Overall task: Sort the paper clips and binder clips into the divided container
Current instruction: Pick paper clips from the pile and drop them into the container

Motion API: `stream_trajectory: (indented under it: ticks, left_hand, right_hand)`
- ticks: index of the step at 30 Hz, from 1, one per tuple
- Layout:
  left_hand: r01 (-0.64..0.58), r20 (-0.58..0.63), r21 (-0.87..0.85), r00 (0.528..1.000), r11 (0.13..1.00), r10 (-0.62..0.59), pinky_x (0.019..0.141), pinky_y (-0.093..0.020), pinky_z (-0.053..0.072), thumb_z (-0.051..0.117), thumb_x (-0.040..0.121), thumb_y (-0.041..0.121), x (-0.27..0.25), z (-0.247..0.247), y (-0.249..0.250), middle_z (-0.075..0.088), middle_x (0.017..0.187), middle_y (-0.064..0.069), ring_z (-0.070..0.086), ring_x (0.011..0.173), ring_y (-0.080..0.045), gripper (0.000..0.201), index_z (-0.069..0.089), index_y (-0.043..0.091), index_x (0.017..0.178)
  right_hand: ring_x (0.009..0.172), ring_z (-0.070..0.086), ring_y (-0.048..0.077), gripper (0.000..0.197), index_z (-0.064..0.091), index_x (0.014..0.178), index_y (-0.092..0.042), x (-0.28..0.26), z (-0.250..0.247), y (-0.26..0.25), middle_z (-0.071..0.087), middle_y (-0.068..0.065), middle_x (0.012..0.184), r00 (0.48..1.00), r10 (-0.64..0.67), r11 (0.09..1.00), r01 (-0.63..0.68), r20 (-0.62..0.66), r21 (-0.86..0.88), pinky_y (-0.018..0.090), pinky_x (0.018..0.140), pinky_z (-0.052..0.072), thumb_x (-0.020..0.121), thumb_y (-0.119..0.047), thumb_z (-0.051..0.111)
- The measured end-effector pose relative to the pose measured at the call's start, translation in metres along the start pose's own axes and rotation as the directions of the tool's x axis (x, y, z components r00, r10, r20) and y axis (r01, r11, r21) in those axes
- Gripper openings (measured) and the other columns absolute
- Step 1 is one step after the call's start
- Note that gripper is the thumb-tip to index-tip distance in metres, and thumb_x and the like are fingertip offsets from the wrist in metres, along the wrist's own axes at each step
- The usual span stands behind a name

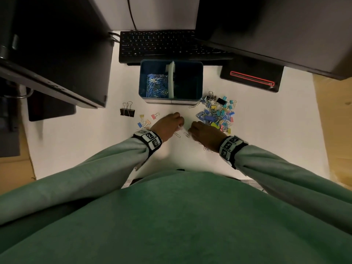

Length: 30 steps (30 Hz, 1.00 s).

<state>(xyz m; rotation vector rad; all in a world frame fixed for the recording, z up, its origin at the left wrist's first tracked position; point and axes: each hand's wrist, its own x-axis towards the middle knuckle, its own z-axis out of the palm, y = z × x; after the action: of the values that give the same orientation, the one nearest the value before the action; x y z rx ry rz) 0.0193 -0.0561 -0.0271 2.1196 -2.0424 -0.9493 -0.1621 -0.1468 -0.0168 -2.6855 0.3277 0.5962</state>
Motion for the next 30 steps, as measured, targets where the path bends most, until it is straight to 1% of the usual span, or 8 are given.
stream_trajectory:
  ticks: [3,9,14,18,21,23,26,30]
  left_hand:
    - [0.018,0.011,0.035,1.000,0.999,-0.018,0.071,-0.026,0.036,0.053,0.089,0.001,-0.002,0.003,0.002,0.053,0.107,-0.014,0.056,0.090,-0.029,0.014,0.057,0.002,0.103]
    - [0.139,0.016,0.027,0.990,0.990,-0.139,0.082,-0.038,0.047,0.050,0.091,0.002,-0.008,0.003,0.009,0.050,0.118,-0.016,0.055,0.102,-0.032,0.023,0.051,0.001,0.114]
    - [0.140,-0.127,-0.148,0.979,0.979,-0.159,0.073,-0.036,0.048,0.050,0.091,0.008,-0.018,-0.022,0.012,0.056,0.096,-0.009,0.057,0.085,-0.026,0.007,0.054,0.009,0.096]
    - [0.156,-0.497,-0.324,0.811,0.933,-0.308,0.070,-0.024,0.046,0.052,0.093,0.012,-0.021,-0.077,0.001,0.059,0.092,-0.001,0.055,0.076,-0.013,0.005,0.056,0.014,0.094]
    - [0.205,-0.590,-0.360,0.706,0.910,-0.392,0.071,-0.023,0.044,0.057,0.092,0.015,-0.024,-0.098,-0.012,0.056,0.102,-0.005,0.054,0.078,-0.012,0.008,0.058,0.013,0.100]
    - [0.241,-0.498,-0.338,0.774,0.910,-0.390,0.067,-0.026,0.049,0.057,0.093,0.018,-0.030,-0.085,-0.013,0.057,0.097,-0.004,0.057,0.073,-0.013,0.005,0.057,0.014,0.093]
    - [0.336,-0.180,-0.191,0.912,0.922,-0.369,0.071,-0.033,0.050,0.058,0.092,0.032,-0.041,-0.042,-0.003,0.058,0.095,-0.005,0.060,0.081,-0.021,0.019,0.055,0.013,0.094]
    - [0.351,0.020,-0.051,0.936,0.935,-0.350,0.082,-0.042,0.050,0.066,0.084,0.042,-0.031,-0.001,0.015,0.050,0.114,-0.013,0.054,0.102,-0.029,0.052,0.047,0.005,0.115]
  right_hand:
    - [0.096,0.056,0.027,0.033,0.051,0.123,0.000,0.004,-0.004,-0.007,0.053,0.016,0.112,0.999,0.033,0.999,-0.033,-0.016,0.028,0.032,0.079,0.049,0.089,0.002,0.053]
    - [0.081,0.062,0.033,0.012,0.057,0.100,0.000,0.032,-0.010,-0.009,0.058,0.018,0.093,0.986,0.168,0.980,-0.166,-0.010,0.106,0.040,0.069,0.054,0.090,-0.005,0.051]
    - [0.080,0.061,0.029,0.024,0.050,0.115,0.000,0.035,-0.008,-0.006,0.057,0.016,0.099,0.971,0.233,0.954,-0.219,-0.047,0.205,0.030,0.063,0.043,0.091,-0.007,0.052]
    - [0.075,0.059,0.025,0.025,0.047,0.115,-0.001,0.033,-0.003,-0.001,0.057,0.014,0.095,0.975,0.210,0.957,-0.189,-0.075,0.218,0.029,0.062,0.041,0.094,-0.012,0.054]
    - [0.071,0.051,0.016,0.020,0.050,0.112,-0.004,0.030,-0.004,0.002,0.051,0.004,0.088,0.982,0.176,0.955,-0.153,-0.072,0.253,0.027,0.066,0.041,0.093,-0.009,0.055]
    - [0.081,0.055,0.017,0.033,0.048,0.122,-0.009,0.025,-0.006,0.007,0.052,0.005,0.102,0.986,0.148,0.960,-0.125,-0.076,0.251,0.029,0.074,0.048,0.090,-0.004,0.056]
    - [0.108,0.054,0.026,0.051,0.044,0.136,-0.015,0.017,-0.009,0.011,0.049,0.011,0.128,0.995,0.079,0.989,-0.070,-0.064,0.132,0.040,0.092,0.051,0.088,-0.006,0.059]
    - [0.103,0.056,0.027,0.035,0.053,0.125,-0.007,0.019,-0.016,0.004,0.052,0.014,0.121,0.998,0.021,0.997,-0.016,-0.064,0.078,0.037,0.085,0.053,0.090,-0.009,0.058]
